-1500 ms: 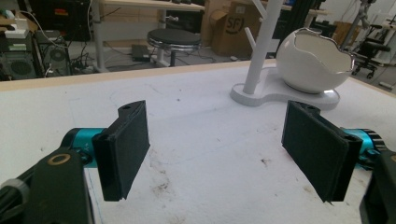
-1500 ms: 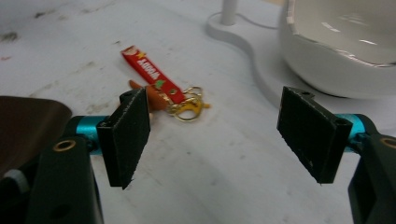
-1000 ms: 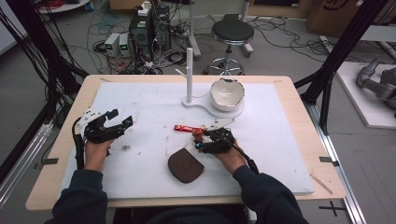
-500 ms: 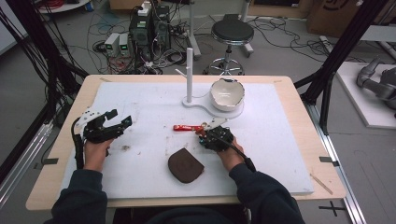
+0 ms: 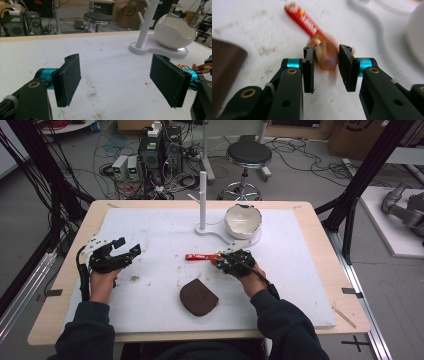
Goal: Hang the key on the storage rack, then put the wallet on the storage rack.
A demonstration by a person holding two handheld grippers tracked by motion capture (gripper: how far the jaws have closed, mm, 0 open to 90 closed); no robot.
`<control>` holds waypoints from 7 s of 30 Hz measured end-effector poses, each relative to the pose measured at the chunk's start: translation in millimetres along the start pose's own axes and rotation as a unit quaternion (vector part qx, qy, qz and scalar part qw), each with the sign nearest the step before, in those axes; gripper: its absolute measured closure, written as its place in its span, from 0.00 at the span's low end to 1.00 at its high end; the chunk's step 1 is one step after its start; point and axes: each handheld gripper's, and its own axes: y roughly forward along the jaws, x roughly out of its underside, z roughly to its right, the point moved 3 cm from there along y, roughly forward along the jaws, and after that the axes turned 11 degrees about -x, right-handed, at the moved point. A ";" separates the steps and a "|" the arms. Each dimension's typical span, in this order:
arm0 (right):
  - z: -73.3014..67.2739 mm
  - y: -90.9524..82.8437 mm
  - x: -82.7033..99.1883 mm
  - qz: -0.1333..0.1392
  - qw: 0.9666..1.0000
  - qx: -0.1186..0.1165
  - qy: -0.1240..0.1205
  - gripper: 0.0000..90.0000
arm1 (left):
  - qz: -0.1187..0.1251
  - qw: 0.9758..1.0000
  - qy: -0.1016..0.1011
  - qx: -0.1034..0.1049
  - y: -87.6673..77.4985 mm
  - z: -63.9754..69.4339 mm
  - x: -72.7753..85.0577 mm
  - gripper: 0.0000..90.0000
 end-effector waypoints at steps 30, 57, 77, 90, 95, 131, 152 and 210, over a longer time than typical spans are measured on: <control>43.1 -49.0 -136.2 0.149 0.988 -0.019 -0.022 0.77 | -0.001 1.000 -0.008 -0.001 1.1 -2.1 0.9 0.28; 70.1 -62.3 -209.1 0.196 0.980 0.028 -0.006 0.77 | -0.002 1.000 -0.009 0.000 1.6 -2.7 1.5 0.28; 76.7 -53.6 -214.5 0.186 0.982 0.046 0.001 0.77 | -0.004 1.000 -0.006 0.001 1.4 -2.8 1.7 0.28; 67.7 -47.6 -225.1 0.187 0.981 0.041 -0.015 0.77 | -0.004 1.000 -0.008 0.001 1.3 -2.8 1.7 0.28; 68.2 -43.9 -221.7 0.171 0.983 0.062 -0.017 0.77 | -0.003 1.000 -0.009 0.001 0.9 -3.4 1.6 0.28; 70.0 -80.7 -42.8 0.093 0.995 0.016 0.027 0.41 | -0.006 1.000 0.003 0.009 1.1 3.2 1.6 0.28; 75.8 -99.2 61.9 0.094 0.988 0.057 0.105 0.24 | 0.019 0.999 0.007 0.033 -4.7 18.0 -10.6 0.23; 48.7 -70.0 46.0 0.081 0.991 -0.045 0.096 0.26 | -0.215 0.921 0.099 0.308 33.6 142.6 43.5 0.44</control>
